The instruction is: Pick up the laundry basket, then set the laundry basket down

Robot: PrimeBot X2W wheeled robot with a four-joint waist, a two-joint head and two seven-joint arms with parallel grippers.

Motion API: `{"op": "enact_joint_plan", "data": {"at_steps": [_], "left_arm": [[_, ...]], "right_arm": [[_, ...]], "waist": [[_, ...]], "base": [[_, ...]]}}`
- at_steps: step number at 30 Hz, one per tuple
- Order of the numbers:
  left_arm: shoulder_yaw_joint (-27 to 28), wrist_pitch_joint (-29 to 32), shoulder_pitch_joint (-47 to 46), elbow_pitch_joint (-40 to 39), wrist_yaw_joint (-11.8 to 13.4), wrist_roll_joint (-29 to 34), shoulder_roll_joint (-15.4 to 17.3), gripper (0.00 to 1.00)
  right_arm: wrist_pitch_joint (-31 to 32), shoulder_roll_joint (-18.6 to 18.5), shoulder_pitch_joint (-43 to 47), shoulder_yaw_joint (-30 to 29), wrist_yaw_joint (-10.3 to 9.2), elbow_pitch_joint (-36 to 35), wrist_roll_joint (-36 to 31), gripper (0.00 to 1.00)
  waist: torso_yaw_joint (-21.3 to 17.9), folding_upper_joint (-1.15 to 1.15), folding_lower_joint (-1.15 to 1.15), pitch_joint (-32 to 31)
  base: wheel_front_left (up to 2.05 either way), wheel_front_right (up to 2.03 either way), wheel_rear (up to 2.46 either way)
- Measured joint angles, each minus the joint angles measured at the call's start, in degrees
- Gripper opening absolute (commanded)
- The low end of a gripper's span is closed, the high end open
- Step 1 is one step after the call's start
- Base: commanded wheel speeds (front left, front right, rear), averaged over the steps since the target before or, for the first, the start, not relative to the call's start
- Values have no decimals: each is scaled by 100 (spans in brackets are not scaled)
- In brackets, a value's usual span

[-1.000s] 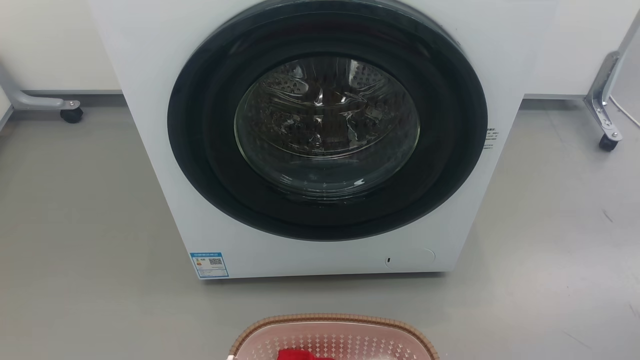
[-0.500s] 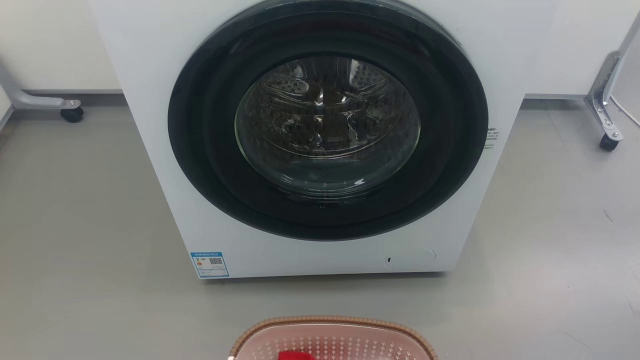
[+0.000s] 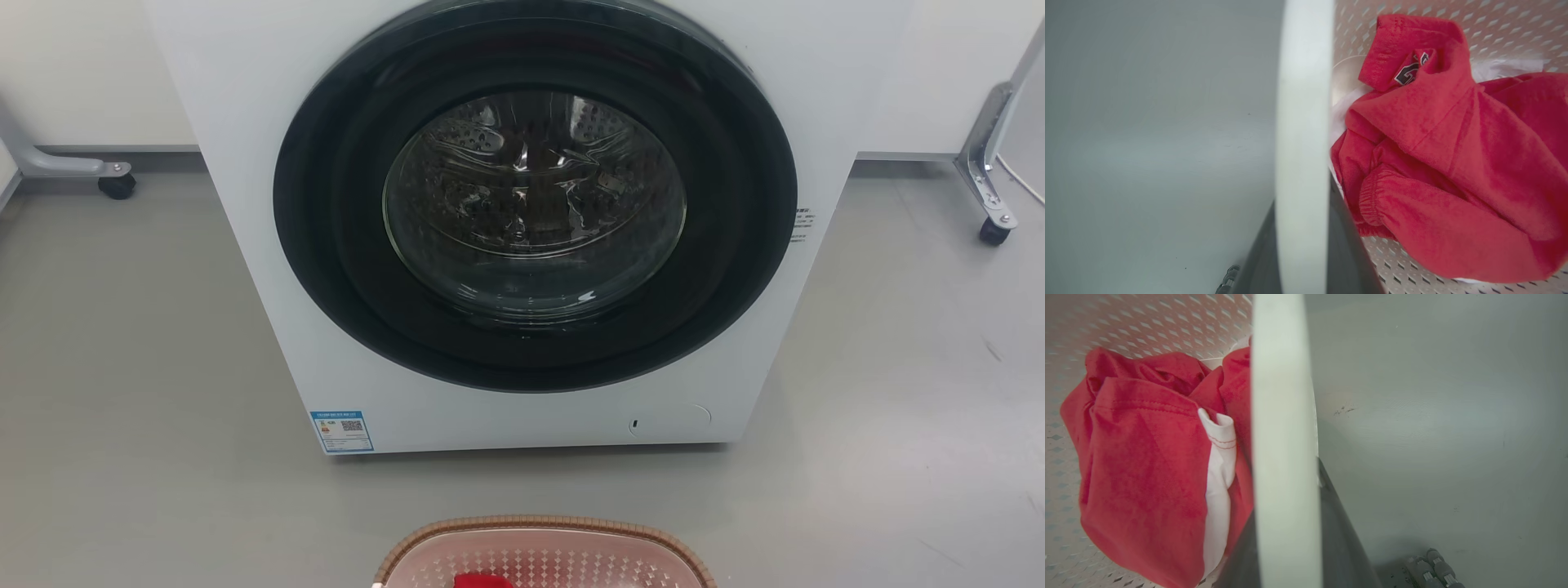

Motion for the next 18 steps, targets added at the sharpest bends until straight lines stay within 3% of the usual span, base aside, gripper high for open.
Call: {"op": "enact_joint_plan", "data": {"at_steps": [9,18], "left_arm": [[-43,-42,-42,-14,26,-8,4,0],[25,-185,-603,-24,52,-7,2,0]], "right_arm": [[-68,2,-113,70,-1,52,44,0],[-212,5,-839,83,-1,188,3,0]], "waist": [[12,0,0,115],[21,0,0,514]], "base": [[0,0,0],[0,0,0]]}}
